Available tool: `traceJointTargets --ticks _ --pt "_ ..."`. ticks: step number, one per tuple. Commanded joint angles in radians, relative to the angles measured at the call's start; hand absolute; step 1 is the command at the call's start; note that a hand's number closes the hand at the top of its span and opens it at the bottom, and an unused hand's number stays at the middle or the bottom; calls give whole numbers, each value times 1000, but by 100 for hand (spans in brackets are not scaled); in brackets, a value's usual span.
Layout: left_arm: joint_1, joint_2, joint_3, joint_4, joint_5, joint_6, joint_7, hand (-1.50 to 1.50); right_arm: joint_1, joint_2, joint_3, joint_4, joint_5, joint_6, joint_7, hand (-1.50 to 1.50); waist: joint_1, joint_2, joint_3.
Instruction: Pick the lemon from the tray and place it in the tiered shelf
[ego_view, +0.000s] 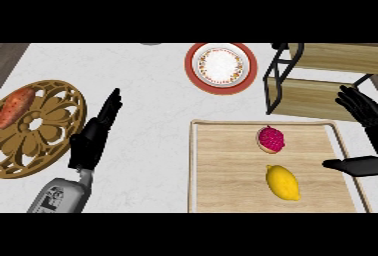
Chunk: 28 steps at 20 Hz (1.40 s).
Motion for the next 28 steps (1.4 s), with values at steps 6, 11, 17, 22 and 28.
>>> traceJointTargets --ticks 6,11,17,22,28 --pt "-16 -1 32 16 -1 -34 11 0 -16 -162 55 -264 67 102 268 -150 2 -3 -1" --pt "-45 -46 18 40 -26 6 34 0 14 -296 105 -436 117 199 405 -150 -11 -4 -2" --pt "4 -20 40 24 -13 -33 -9 0 14 -389 158 -644 209 246 609 -150 -4 -4 -2" --pt "14 -27 63 33 -7 -80 -33 0 -2 -339 170 -755 212 287 785 -150 8 -1 -1" --pt "61 -52 54 -31 -62 -66 2 0 84 -235 149 -916 243 306 891 -150 6 -2 0"
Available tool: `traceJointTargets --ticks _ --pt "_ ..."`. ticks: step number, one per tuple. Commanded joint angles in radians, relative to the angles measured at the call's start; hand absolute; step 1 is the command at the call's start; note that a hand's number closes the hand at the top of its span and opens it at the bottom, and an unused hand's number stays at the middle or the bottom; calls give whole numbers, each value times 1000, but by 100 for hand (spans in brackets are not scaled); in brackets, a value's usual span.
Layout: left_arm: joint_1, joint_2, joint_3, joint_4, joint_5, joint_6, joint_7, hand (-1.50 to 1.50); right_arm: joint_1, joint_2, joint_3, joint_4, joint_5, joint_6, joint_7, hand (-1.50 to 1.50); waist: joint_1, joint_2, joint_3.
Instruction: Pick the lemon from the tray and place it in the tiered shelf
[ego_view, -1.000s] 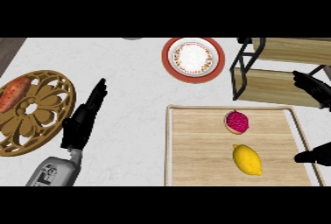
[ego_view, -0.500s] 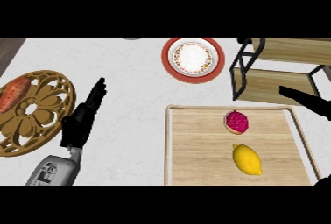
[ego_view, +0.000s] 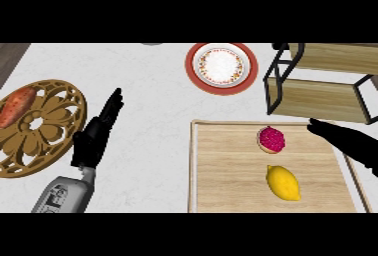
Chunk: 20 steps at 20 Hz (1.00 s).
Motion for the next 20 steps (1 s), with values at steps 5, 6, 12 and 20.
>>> traceJointTargets --ticks 5,6,12,20 --pt "19 -12 51 34 -33 -40 -57 0 29 162 58 -114 174 24 93 -150 2 1 0" --pt "54 -22 27 -99 -30 -20 48 0 118 141 13 -80 234 46 -40 -150 2 0 1" --pt "5 -69 48 -21 -72 -42 22 0 35 290 85 -58 311 80 60 -150 6 2 0" --pt "49 -72 95 -28 -86 -93 -23 0 99 379 71 -54 433 125 9 -150 3 1 1"
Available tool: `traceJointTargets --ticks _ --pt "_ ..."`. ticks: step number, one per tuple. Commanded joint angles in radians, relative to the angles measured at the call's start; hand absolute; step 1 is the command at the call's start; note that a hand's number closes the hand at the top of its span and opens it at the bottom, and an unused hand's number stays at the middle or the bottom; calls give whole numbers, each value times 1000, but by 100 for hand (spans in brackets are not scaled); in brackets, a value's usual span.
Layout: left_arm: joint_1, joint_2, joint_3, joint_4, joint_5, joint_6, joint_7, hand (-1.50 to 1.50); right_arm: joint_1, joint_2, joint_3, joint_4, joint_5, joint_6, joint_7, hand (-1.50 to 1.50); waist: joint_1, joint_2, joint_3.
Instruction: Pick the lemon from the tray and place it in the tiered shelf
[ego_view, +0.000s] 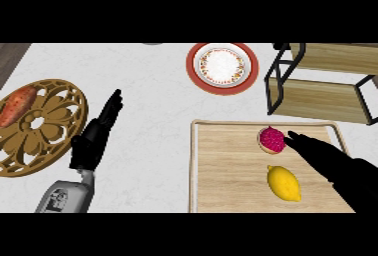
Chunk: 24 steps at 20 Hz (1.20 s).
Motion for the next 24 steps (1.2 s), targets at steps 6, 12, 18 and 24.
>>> traceJointTargets --ticks 6,12,18,24 --pt "-40 -14 47 2 -11 -43 34 0 54 98 62 5 175 25 -30 -150 -1 0 0" --pt "-90 -58 65 123 -55 -26 -30 0 -8 106 -29 67 149 116 -65 -150 -3 1 0" --pt "2 -40 76 17 -53 -68 -27 0 56 146 43 76 307 76 -124 -150 0 0 0" --pt "-9 -56 78 -10 -56 -79 26 0 7 200 75 143 399 48 -127 -150 1 0 0"
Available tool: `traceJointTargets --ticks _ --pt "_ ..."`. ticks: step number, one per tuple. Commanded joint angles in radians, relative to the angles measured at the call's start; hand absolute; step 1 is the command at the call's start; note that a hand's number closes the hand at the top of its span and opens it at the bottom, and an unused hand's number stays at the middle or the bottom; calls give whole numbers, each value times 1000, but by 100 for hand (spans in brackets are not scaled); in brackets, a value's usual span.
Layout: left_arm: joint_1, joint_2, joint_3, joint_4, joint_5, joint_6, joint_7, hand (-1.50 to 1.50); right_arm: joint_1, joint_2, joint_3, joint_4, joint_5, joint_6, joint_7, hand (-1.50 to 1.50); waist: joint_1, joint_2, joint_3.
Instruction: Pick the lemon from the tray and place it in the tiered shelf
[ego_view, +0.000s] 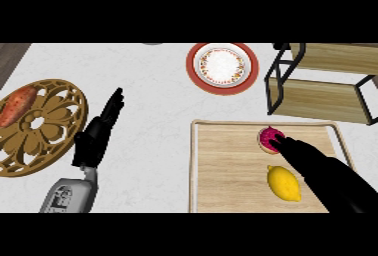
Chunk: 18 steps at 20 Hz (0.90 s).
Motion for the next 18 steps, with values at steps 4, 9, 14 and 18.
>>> traceJointTargets --ticks 4,9,14,18 --pt "-1 -26 13 88 -27 0 -108 0 9 23 10 102 98 -63 -93 -150 -1 1 0" --pt "-59 -5 47 41 -19 -13 20 0 35 63 71 130 179 -97 -100 -150 -1 0 0" --pt "16 14 59 -11 -1 -57 -22 0 19 76 48 201 196 -114 -162 -150 0 0 0" --pt "81 -20 14 -117 -24 -39 35 0 -33 96 25 244 194 -83 -163 -150 4 0 0"
